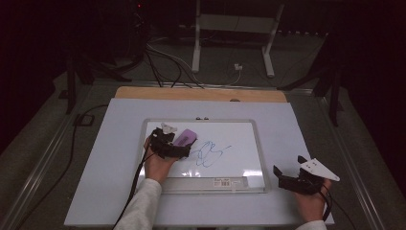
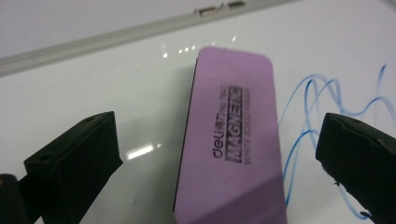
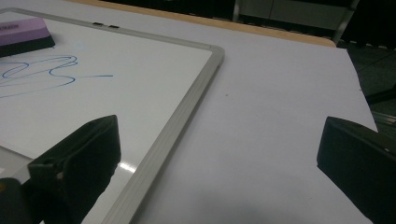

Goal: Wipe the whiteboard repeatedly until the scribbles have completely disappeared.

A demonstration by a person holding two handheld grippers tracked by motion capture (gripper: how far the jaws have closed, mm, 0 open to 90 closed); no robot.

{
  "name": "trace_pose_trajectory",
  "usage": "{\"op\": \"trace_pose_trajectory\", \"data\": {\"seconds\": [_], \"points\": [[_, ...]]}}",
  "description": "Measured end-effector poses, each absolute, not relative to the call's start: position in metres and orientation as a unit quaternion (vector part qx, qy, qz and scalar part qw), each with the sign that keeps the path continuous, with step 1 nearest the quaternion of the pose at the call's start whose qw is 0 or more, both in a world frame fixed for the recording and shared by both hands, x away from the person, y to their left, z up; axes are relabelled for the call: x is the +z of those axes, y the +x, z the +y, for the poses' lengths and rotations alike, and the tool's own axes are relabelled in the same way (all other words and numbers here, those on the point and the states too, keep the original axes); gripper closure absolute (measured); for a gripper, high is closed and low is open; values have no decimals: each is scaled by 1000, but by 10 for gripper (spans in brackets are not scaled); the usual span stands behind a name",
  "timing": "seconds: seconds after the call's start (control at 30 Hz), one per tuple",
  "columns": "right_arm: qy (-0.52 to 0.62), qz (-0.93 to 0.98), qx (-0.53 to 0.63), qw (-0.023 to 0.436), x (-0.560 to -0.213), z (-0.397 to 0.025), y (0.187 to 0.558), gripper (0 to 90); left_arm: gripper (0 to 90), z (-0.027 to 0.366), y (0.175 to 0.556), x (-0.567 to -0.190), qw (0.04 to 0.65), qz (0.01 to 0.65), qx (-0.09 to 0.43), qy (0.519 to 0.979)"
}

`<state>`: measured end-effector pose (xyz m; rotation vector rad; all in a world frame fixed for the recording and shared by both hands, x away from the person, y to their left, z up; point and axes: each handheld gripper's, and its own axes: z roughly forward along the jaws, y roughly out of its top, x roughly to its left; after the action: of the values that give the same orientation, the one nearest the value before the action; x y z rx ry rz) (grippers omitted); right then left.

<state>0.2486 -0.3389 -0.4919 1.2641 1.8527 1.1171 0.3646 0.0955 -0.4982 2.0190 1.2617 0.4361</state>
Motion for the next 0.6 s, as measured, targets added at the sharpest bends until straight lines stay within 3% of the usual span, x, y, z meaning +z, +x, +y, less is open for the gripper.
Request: {"op": "trace_pose_trajectory", "data": {"seconds": [0.23,0.47,0.6], "points": [[480,701,424,312,-492,-340,248,0,70,91,366,-504,343,486,160,788],[479,701,425,314,-492,-340,248,0,334,89,365,-504,339,480,168,791],[481,700,425,313,-491,-341,248,0,405,88,365,-505,337,476,168,795]]}}
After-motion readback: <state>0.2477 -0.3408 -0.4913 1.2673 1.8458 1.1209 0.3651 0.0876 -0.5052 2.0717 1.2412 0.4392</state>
